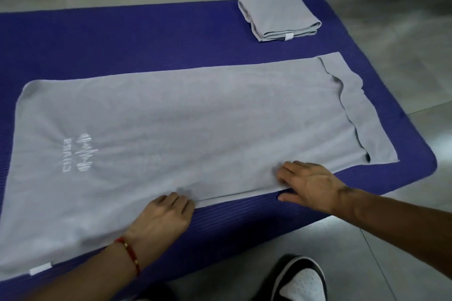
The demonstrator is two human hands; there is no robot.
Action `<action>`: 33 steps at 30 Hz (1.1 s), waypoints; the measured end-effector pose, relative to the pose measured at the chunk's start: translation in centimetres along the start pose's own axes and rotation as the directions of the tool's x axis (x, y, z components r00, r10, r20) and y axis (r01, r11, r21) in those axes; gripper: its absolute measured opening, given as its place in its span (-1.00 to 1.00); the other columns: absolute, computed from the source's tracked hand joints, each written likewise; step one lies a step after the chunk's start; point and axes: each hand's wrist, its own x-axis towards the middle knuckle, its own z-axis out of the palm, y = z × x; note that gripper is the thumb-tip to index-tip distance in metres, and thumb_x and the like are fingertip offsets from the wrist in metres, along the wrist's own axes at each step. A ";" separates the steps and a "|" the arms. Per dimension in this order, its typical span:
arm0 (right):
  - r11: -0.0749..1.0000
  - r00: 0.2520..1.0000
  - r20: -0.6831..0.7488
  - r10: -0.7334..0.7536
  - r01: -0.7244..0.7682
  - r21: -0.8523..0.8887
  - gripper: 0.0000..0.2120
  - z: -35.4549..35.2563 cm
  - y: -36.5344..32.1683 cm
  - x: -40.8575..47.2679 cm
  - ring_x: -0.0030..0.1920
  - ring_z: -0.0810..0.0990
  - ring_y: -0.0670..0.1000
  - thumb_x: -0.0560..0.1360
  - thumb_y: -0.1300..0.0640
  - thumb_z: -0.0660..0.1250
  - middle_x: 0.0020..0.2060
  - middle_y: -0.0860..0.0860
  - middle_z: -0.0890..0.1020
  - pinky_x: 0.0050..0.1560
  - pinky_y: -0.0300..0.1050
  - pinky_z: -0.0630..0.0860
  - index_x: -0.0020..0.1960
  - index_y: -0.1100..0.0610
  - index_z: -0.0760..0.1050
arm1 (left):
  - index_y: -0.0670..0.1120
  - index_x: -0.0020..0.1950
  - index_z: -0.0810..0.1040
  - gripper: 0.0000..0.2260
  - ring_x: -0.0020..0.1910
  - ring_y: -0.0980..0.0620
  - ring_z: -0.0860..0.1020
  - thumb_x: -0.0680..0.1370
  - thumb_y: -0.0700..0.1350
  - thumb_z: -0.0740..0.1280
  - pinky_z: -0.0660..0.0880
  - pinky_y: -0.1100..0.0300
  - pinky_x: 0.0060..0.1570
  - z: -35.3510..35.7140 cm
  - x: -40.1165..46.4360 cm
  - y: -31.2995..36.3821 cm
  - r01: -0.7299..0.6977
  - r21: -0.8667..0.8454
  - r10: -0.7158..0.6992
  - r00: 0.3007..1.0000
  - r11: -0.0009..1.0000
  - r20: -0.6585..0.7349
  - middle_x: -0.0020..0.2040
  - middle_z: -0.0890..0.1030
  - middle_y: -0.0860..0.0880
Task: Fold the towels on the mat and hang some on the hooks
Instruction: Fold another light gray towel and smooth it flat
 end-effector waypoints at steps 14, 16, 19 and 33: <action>0.980 0.996 -0.056 -0.073 0.061 -0.191 -0.38 0.7 -0.8 1.2 -0.24 0.59 0.11 0.11 0.30 0.56 -0.04 0.10 0.58 -0.35 -0.04 0.52 0.13 0.12 0.47 | -0.06 -0.13 0.59 -0.86 -0.19 -0.09 0.52 0.43 -0.13 0.24 0.49 0.05 -0.18 -0.3 -0.2 0.9 0.045 0.045 -0.047 0.999 0.998 0.025 -0.18 0.57 -0.07; 0.973 0.993 -0.062 -0.102 0.087 -0.215 -0.58 0.8 -0.9 0.4 -0.19 0.57 0.12 0.25 0.22 0.41 -0.04 0.09 0.59 -0.20 0.02 0.47 0.12 0.13 0.55 | -0.05 -0.10 0.61 -0.88 -0.14 -0.09 0.55 0.42 -0.13 0.32 0.55 0.05 -0.12 -0.4 -0.5 1.0 0.007 0.044 -0.011 0.995 0.999 0.096 -0.14 0.60 -0.06; 0.989 0.998 -0.004 -0.057 0.055 -0.139 -0.54 1.2 -1.0 -1.2 -0.09 0.64 0.14 0.33 0.16 0.23 0.02 0.09 0.64 -0.06 0.04 0.54 0.21 0.15 0.58 | -0.01 -0.12 0.58 -0.93 -0.17 -0.04 0.54 0.44 -0.06 0.34 0.56 0.05 -0.11 -0.7 -0.7 0.6 -0.040 -0.008 0.041 0.984 0.999 0.171 -0.15 0.57 -0.02; -0.375 -0.273 0.355 0.894 -0.890 0.259 -0.38 -0.4 11.2 -8.8 0.14 0.55 0.34 0.60 -0.22 0.14 0.21 0.30 0.55 0.24 0.28 0.50 0.32 0.32 0.42 | 0.01 0.21 0.66 -0.55 0.24 -0.20 0.57 0.51 0.15 0.13 0.56 -0.08 0.11 -2.5 12.4 -4.5 -0.105 0.031 0.093 0.960 0.994 0.263 0.31 0.59 -0.14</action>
